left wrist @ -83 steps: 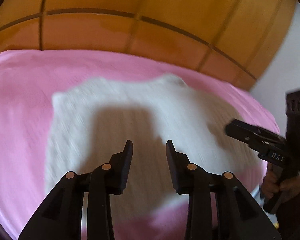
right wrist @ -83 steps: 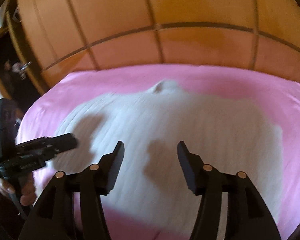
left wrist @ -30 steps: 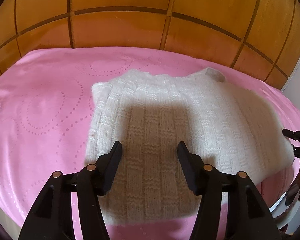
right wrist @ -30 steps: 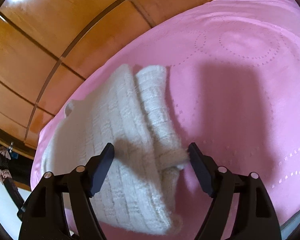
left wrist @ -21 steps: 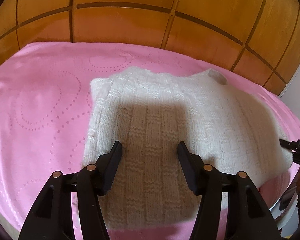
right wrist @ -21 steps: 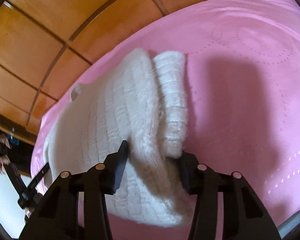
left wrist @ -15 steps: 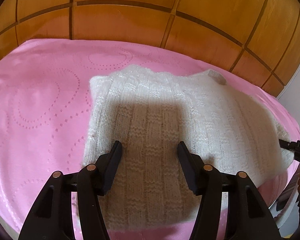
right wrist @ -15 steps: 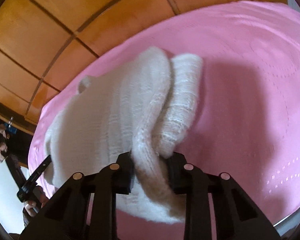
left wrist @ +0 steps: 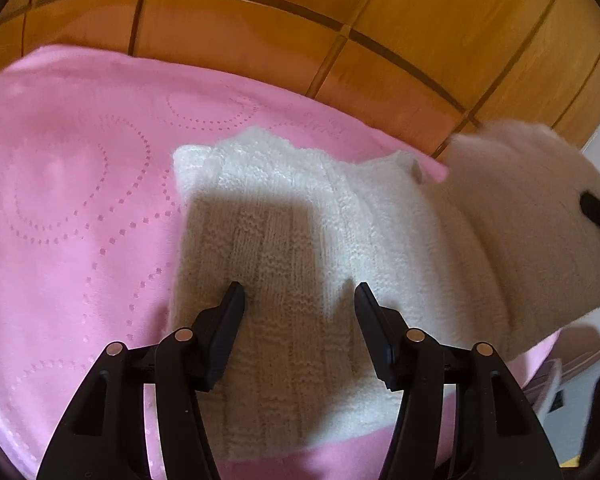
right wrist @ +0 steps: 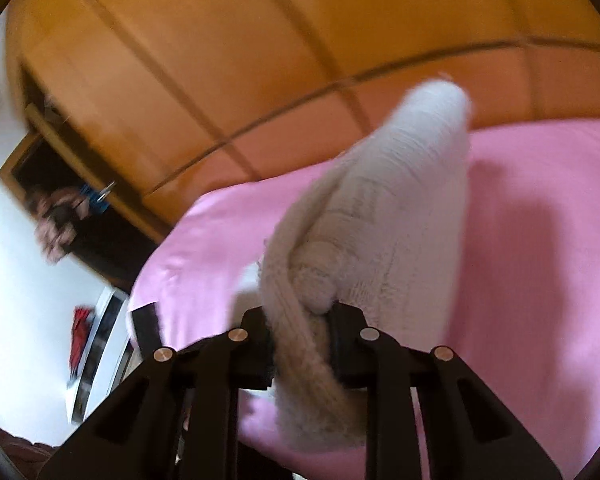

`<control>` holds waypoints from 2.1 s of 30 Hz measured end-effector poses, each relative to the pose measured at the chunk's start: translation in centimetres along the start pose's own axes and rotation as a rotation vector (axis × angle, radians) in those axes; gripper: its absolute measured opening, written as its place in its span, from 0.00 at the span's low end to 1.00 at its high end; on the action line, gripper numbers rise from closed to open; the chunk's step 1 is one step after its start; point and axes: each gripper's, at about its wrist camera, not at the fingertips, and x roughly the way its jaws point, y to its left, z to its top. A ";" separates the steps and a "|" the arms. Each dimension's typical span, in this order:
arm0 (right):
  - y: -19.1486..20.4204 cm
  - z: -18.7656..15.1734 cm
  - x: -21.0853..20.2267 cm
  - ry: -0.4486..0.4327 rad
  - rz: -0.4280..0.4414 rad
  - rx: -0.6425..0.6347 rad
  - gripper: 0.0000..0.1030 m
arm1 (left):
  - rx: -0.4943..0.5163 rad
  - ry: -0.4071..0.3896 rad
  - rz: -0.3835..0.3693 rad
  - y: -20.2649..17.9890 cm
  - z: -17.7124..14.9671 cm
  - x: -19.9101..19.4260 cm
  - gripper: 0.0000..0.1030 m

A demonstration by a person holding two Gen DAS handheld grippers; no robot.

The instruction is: Fold small clothes

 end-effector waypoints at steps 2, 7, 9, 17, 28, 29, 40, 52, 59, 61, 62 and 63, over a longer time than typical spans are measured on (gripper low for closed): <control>2.9 0.3 2.6 0.031 0.042 -0.053 0.18 | -0.051 -0.009 -0.039 1.2 0.3 -1.0 0.55; 7.2 -1.0 9.6 0.137 0.109 -0.119 0.18 | -0.140 -0.038 -0.047 4.3 0.8 -3.1 0.55; 8.3 -2.4 12.6 0.196 0.112 -0.141 0.18 | -0.177 -0.048 -0.054 5.4 0.9 -3.8 0.55; 8.6 -6.4 15.9 0.282 0.158 -0.178 0.46 | -0.247 -0.038 -0.193 6.3 2.0 -5.4 0.55; 4.1 -8.6 6.8 0.166 -0.056 -0.251 0.48 | -0.240 0.071 -0.277 2.3 4.0 -2.3 0.60; 4.2 -9.0 7.1 0.173 -0.068 -0.262 0.48 | -0.234 0.070 -0.255 2.0 4.1 -1.9 0.60; 7.8 -12.4 16.1 0.265 -0.121 -0.357 0.49 | 0.011 0.049 0.205 -0.3 4.6 0.8 0.15; 6.3 -5.7 9.2 0.113 -0.044 -0.280 0.59 | 0.043 -0.058 0.307 -2.0 2.5 -0.7 0.41; 4.1 -1.9 12.0 0.088 -0.158 -0.230 0.60 | 0.064 -0.063 0.322 -1.8 2.4 -0.7 0.49; 3.3 -1.5 14.3 0.135 -0.189 -0.211 0.60 | 0.064 -0.061 0.316 -1.6 2.4 -0.7 0.49; 2.7 -1.2 15.0 0.152 -0.212 -0.217 0.61 | 0.065 -0.059 0.316 -1.5 2.4 -0.5 0.52; 2.5 -1.2 16.0 0.168 -0.234 -0.227 0.61 | 0.064 -0.061 0.317 -1.5 2.4 -0.5 0.53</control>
